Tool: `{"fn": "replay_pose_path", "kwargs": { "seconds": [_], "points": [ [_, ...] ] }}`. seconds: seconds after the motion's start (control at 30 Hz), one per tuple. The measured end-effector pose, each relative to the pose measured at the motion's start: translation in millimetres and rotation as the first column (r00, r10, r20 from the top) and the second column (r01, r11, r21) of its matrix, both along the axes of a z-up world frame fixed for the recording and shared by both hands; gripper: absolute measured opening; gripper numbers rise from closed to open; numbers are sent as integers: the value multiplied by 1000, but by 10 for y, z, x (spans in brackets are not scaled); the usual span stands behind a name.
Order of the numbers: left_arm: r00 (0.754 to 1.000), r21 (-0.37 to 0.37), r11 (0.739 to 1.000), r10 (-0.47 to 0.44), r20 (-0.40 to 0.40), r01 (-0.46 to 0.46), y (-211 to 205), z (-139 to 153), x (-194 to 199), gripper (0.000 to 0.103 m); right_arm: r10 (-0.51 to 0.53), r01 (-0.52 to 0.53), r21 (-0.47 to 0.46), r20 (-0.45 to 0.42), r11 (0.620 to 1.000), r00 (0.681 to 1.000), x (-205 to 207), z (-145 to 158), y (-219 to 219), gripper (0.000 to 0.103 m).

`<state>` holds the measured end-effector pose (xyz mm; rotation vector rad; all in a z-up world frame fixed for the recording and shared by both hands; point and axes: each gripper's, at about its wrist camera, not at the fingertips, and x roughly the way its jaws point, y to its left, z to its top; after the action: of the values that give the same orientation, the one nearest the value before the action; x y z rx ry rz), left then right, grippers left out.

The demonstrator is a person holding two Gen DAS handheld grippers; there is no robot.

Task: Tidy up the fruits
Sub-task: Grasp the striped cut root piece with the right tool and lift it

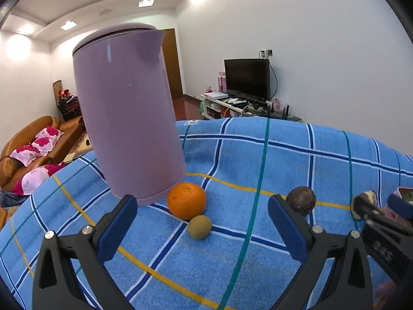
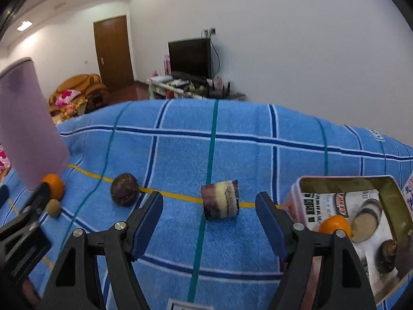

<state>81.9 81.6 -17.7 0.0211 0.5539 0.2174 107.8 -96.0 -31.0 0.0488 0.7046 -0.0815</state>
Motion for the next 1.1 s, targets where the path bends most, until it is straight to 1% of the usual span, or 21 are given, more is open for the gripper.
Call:
{"fn": "replay_pose_path", "kwargs": {
  "seconds": [0.1, 0.2, 0.27, 0.3, 0.37, 0.4, 0.43, 0.57, 0.63, 0.67, 0.7, 0.83, 0.93, 1.1],
  "points": [
    [1000, -2, 1000, 8, -6, -8, 21, -11, 9, 103, 11, -10, 11, -60, 1000, 998, 179, -78, 11, 75],
    [1000, -5, 1000, 7, -17, -7, 23, -20, 18, 103, 15, -17, -18, -105, 1000, 994, 311, -137, 61, 74],
    [1000, -5, 1000, 7, -23, -7, 22, -25, 17, 103, 7, -9, -15, -130, 1000, 992, 368, -177, 45, 72],
    [1000, -5, 1000, 7, -27, -7, 23, -28, 21, 103, 2, -3, -7, -149, 1000, 989, 416, -206, 25, 69],
    [999, -6, 1000, 8, -32, -9, 26, -28, 31, 103, -10, 10, -2, -177, 1000, 984, 485, -249, -7, 61],
    [999, -6, 1000, 7, -33, -7, 26, -29, 30, 103, -20, 22, 6, -191, 1000, 981, 520, -271, -37, 55],
    [999, -4, 1000, 5, -33, -5, 24, -32, 27, 103, -22, 26, 15, -188, 1000, 982, 532, -269, -59, 45],
    [999, 9, 1000, -19, -28, 19, -20, -27, 7, 103, 7, -3, 25, -180, 1000, 984, 523, -254, -71, 42],
    [999, 15, 999, -31, -26, 31, -42, -24, 0, 103, 37, -28, 54, -157, 998, 987, 442, -230, -67, 42],
    [999, 15, 999, -37, -26, 37, -50, -23, -1, 103, 47, -40, 62, -131, 997, 990, 380, -196, -58, 42],
    [999, 14, 999, -42, -26, 42, -54, -24, -3, 103, 61, -55, 62, -91, 997, 994, 277, -136, -49, 42],
    [998, 1, 998, -67, -17, 67, -56, -16, -16, 103, 87, -87, 32, 4, 996, 996, -60, -23, -5, 42],
    [996, -8, 996, -92, -15, 92, -68, -12, -16, 103, 76, -78, 20, 91, 997, 993, -393, 72, -34, 42],
    [989, -5, 989, -145, 3, 145, -161, 7, -53, 103, 20, -27, 38, 176, 999, 984, -632, 186, -139, 42]
  ]
}}
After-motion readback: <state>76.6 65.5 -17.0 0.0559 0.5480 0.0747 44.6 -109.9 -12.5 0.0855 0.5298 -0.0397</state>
